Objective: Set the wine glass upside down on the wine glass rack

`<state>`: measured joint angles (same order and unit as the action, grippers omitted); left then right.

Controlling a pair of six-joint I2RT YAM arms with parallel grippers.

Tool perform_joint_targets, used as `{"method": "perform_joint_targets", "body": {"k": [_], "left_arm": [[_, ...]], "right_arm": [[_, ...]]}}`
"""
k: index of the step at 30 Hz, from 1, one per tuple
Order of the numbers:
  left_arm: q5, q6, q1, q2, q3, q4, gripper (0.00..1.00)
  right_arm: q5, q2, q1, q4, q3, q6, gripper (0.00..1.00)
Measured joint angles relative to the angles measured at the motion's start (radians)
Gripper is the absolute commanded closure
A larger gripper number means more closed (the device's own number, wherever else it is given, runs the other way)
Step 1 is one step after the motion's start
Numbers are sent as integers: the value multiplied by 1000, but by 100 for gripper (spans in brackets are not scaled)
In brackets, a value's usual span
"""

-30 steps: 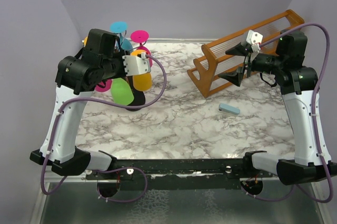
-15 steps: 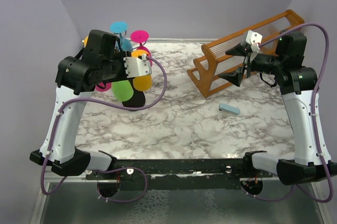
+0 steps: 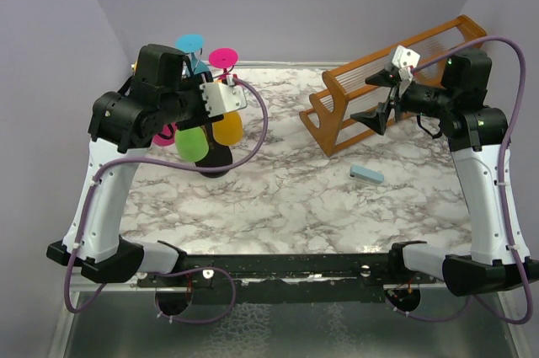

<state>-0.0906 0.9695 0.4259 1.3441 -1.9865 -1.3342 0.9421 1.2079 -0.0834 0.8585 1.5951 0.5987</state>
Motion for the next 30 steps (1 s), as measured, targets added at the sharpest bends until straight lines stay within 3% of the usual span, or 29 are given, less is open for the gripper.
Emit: {"method": "perform_joint_targets", "body": {"k": [6,11,15,17,23,30], "left_arm": [[5,-144,0,-15,53,148,33],[56,-317,-15,-17,105,323,28],[124,-425,-45,-18,121,449,15],[173,-469,-56,-21,135,505,2],[316,-595,-108,-45,193,631,1],[371,-714,-182,-68,212,702,1]], "right_arm": [[-99,0,0,-45,0,-45,9],[-192,0,0,-91,1,-100,0],[-301,3,0,-144,7,-164,0],[-365,8,0,-176,9,-196,0],[-544,41,0,-255,11,-285,0],[-704,41,0,-372,-4,-380,0]]}}
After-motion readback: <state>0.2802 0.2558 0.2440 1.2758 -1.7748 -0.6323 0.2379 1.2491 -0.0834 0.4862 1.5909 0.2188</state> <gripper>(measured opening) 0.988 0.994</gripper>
